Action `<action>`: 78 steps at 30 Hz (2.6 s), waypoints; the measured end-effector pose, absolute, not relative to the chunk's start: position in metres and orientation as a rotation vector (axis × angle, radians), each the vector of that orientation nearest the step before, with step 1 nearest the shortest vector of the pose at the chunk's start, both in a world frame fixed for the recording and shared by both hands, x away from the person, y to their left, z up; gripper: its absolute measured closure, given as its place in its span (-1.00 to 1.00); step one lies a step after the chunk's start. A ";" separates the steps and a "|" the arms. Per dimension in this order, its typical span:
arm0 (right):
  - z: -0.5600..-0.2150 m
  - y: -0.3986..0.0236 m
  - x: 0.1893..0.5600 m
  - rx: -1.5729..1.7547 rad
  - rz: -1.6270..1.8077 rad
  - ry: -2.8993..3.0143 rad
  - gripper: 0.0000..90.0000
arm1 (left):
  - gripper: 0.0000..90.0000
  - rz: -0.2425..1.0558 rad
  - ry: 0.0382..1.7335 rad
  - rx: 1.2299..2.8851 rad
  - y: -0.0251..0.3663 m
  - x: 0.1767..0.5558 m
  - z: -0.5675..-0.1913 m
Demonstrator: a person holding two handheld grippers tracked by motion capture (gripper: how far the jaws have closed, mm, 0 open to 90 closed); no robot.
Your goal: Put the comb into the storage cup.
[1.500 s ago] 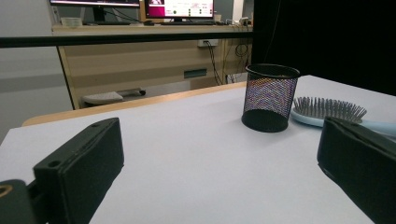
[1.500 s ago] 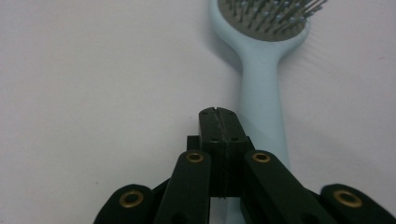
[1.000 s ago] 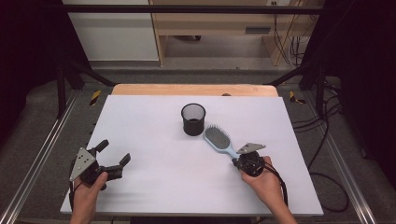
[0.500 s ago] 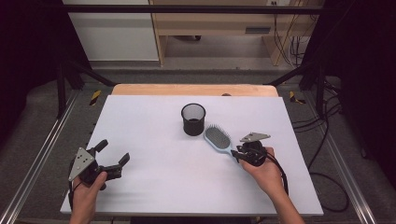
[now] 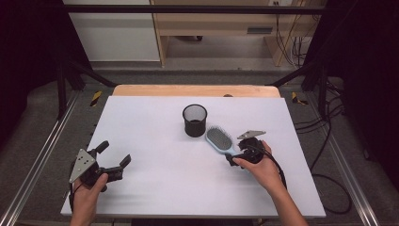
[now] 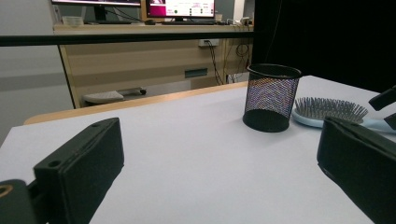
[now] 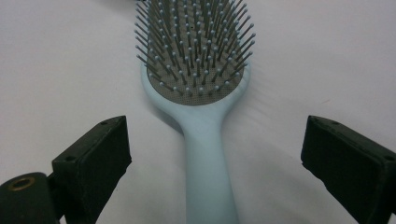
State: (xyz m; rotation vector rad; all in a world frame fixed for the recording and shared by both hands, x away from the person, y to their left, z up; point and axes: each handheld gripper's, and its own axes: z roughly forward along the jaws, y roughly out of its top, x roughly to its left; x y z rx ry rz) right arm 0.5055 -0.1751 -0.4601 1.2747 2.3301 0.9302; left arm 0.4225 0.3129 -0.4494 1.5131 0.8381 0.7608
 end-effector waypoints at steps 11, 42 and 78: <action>-0.465 -0.175 0.510 1.294 0.896 2.406 -0.31 | -0.98 0.758 0.840 1.508 0.313 0.423 -0.449; -0.465 -0.165 0.514 1.219 0.782 2.480 0.47 | -0.98 0.757 0.837 1.511 0.314 0.422 -0.448; -0.427 -0.178 0.466 1.060 1.100 2.205 0.55 | -0.98 0.762 0.818 1.495 0.287 0.407 -0.428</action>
